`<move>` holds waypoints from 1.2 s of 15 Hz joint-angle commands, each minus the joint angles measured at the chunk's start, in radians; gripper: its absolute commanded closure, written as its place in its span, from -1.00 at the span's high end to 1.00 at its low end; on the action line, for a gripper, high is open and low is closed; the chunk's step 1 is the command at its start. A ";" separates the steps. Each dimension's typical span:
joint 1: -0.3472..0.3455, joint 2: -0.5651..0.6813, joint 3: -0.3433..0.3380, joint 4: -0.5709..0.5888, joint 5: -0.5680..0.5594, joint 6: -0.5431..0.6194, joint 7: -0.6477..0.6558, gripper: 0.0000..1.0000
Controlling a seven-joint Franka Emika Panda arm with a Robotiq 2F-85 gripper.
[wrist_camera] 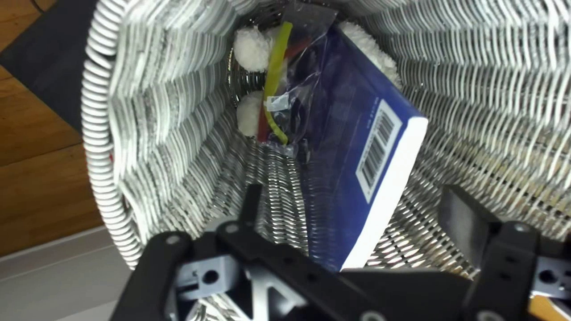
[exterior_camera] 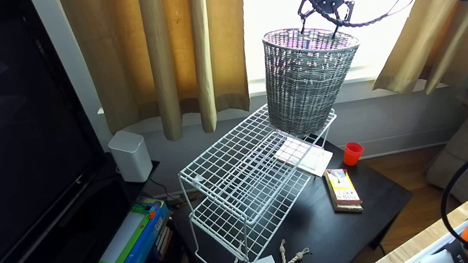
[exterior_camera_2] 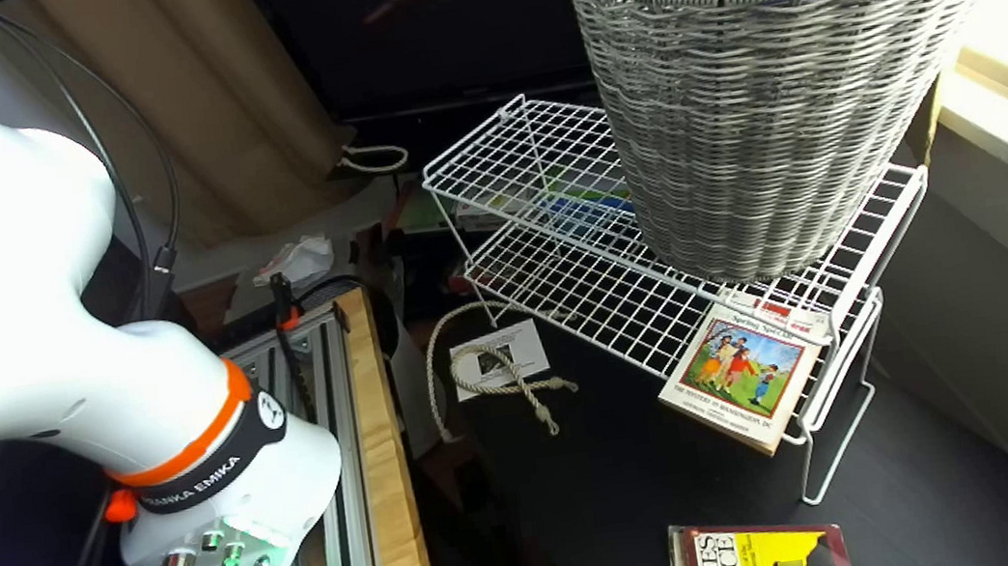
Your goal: Remove the book from the basket
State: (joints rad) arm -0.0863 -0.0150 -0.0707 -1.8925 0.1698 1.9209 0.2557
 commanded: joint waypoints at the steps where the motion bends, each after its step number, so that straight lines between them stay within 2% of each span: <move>1: 0.003 0.006 -0.003 0.003 0.000 -0.002 -0.001 1.00; 4: 0.003 0.010 -0.003 0.005 0.000 -0.002 -0.001 1.00; 5: 0.004 0.029 -0.002 0.023 0.006 -0.066 0.000 1.00; 7: 0.005 0.054 -0.001 0.021 0.007 -0.102 0.014 1.00; 11: 0.008 0.092 0.000 0.015 0.013 -0.105 0.040 0.95; 12: 0.007 0.093 -0.001 0.009 0.037 -0.084 0.045 0.48; 14: 0.008 0.094 0.000 0.001 0.061 -0.061 0.049 0.45; 18: 0.011 0.089 0.001 -0.008 0.084 -0.011 0.052 -0.20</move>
State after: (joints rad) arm -0.0813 0.0853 -0.0698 -1.8853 0.2265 1.8699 0.2921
